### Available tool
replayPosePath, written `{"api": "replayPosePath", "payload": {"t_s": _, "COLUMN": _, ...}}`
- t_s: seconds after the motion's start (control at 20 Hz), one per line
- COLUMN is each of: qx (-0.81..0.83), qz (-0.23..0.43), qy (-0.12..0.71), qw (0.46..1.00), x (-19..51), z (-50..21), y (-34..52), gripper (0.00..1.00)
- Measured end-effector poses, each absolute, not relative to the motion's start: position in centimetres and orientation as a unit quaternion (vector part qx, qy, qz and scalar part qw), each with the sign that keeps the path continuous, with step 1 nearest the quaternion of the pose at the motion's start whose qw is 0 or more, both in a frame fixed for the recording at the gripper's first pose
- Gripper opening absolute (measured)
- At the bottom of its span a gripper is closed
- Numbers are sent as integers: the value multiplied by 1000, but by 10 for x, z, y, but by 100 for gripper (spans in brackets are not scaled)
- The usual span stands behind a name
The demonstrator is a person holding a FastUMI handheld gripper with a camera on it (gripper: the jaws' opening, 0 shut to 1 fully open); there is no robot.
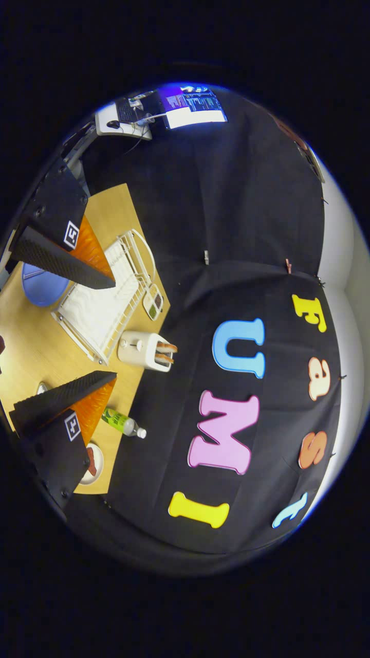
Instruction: Take the plate from the dish rack, then take the spoon from the basket and place it into the plate.
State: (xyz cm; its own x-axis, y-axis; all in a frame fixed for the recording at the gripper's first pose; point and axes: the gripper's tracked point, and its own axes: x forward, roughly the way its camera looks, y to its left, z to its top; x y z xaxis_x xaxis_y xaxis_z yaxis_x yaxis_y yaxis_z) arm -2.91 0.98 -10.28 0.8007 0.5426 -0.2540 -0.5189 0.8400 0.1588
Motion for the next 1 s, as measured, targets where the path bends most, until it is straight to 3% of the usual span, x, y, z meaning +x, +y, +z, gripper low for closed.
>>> {"api": "replayPosePath", "payload": {"t_s": 0.2, "qx": 39, "qz": 203, "qy": 91, "qw": 974, "x": -11, "z": -62, "y": -47, "gripper": 98}}
{"api": "replayPosePath", "payload": {"t_s": 0.5, "qx": 54, "qz": 111, "qy": 72, "qw": 990, "x": -11, "z": -45, "y": -117, "gripper": 98}}
{"api": "replayPosePath", "payload": {"t_s": 1.0, "qx": 52, "qz": 56, "qy": 84, "qw": 994, "x": -19, "z": -57, "y": -163, "gripper": 98}}
